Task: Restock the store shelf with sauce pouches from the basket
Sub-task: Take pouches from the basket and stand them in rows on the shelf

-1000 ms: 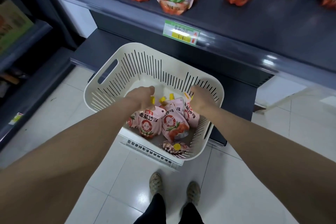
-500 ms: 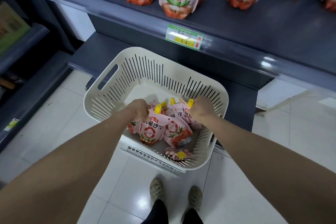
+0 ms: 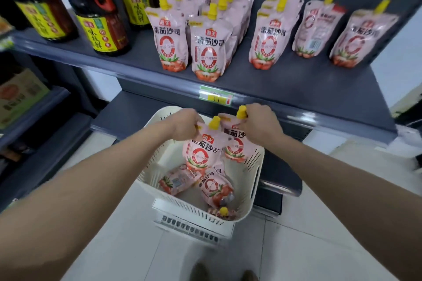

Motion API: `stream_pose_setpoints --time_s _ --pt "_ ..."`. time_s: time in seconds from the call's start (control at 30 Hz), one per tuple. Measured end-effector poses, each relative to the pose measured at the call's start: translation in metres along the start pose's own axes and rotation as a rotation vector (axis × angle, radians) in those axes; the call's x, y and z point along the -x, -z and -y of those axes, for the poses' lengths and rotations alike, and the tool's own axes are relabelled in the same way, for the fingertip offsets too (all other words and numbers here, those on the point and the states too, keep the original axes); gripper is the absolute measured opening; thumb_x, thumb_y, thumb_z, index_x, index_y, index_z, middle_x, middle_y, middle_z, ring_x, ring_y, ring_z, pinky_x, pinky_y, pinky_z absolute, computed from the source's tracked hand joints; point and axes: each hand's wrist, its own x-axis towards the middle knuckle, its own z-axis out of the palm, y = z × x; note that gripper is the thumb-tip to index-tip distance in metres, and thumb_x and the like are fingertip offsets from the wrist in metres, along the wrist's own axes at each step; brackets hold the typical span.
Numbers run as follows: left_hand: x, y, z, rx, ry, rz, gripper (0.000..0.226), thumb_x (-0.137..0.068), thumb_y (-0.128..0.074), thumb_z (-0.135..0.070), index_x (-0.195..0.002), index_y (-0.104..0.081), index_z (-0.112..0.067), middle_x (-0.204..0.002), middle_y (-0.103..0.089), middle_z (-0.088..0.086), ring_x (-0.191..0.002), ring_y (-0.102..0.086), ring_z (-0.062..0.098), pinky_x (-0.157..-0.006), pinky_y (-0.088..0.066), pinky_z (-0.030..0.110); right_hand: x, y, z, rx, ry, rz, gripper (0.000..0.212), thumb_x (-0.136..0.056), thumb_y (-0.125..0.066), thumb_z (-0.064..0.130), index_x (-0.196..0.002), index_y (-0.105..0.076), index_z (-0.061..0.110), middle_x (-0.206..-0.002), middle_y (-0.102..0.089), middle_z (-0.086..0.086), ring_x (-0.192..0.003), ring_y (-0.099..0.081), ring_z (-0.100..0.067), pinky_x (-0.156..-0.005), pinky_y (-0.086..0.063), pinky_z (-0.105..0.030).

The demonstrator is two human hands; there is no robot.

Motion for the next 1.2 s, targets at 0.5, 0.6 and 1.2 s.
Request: stream_pose_setpoints --time_s 0.5,0.6,1.2 --pt "0.011 0.11 -0.086 0.206 -0.165 -0.34 0.025 -0.082 -0.059 0.006 -0.1 -0.071 -0.004 -0.1 -0.072 0.011 -0.089 -0.066 0.02 -0.079 -0.053 0.026 -0.062 0.165 -0.014 -0.003 0.047 -0.353 0.038 -0.082 -0.052 -0.006 -0.056 -0.034 0.016 -0.07 -0.05 -0.01 -0.072 -0.051 -0.028 -0.055 -0.034 -0.03" --pt "0.003 0.116 -0.092 0.265 -0.149 -0.362 0.027 -0.083 -0.057 0.006 -0.105 -0.07 -0.004 -0.106 -0.071 0.011 -0.096 -0.065 0.02 -0.088 -0.053 0.031 -0.088 0.164 -0.023 -0.011 0.021 -0.332 0.036 -0.083 -0.055 -0.005 -0.059 -0.038 0.015 -0.071 -0.052 -0.009 -0.073 -0.053 -0.029 -0.052 -0.036 -0.028" --pt "-0.053 0.121 -0.108 0.291 -0.014 -0.374 0.032 -0.085 -0.056 0.006 -0.114 -0.067 -0.004 -0.116 -0.068 0.01 -0.109 -0.063 0.023 -0.089 -0.049 0.027 -0.171 0.139 -0.046 -0.128 0.097 -0.133 0.026 -0.081 -0.059 -0.002 -0.062 -0.053 0.014 -0.082 -0.061 -0.013 -0.08 -0.059 -0.03 -0.069 -0.051 -0.034"
